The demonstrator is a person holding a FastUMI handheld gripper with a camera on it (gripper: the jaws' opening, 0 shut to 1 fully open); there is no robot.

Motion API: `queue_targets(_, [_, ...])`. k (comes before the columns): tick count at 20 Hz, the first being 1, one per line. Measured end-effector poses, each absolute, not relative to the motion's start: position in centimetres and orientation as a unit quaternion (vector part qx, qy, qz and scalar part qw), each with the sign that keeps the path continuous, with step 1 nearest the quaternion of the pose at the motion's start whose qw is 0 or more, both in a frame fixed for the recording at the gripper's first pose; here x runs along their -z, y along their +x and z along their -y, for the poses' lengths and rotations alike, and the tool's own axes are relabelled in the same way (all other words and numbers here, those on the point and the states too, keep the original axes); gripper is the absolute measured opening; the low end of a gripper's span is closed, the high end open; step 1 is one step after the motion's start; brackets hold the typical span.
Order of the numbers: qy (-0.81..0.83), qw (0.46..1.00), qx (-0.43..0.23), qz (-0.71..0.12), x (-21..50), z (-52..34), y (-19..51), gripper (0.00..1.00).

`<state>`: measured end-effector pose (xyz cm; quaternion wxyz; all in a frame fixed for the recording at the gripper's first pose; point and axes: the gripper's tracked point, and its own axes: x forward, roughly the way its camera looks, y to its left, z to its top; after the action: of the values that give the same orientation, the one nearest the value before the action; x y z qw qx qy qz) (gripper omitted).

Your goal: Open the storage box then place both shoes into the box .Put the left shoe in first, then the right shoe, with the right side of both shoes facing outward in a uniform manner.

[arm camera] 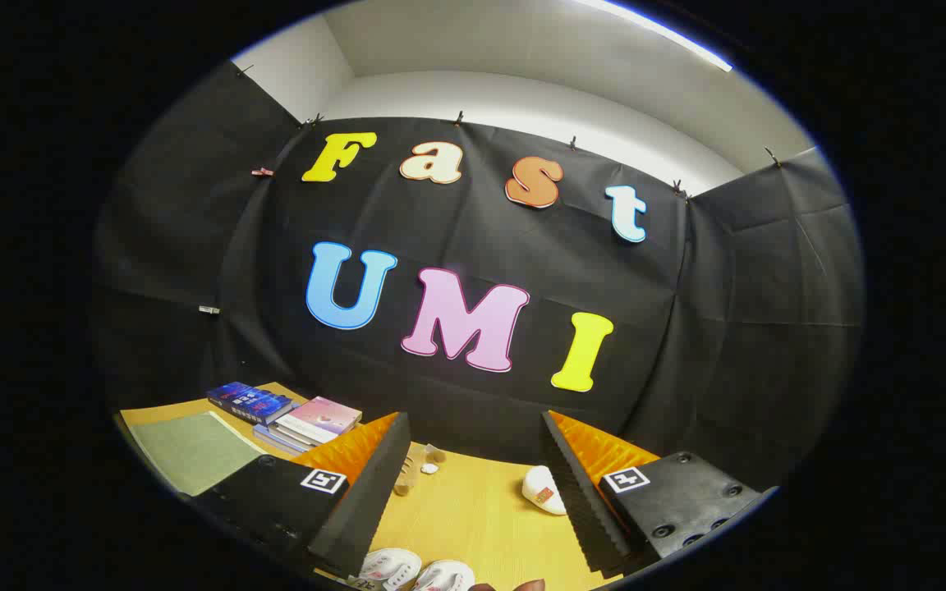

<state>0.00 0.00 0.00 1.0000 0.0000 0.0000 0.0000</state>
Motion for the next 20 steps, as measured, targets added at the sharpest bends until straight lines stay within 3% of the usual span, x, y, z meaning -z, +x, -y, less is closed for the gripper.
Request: queue_targets(20, [0.006,1.000,-0.003,-0.006,0.00,-0.59,-0.53,0.97])
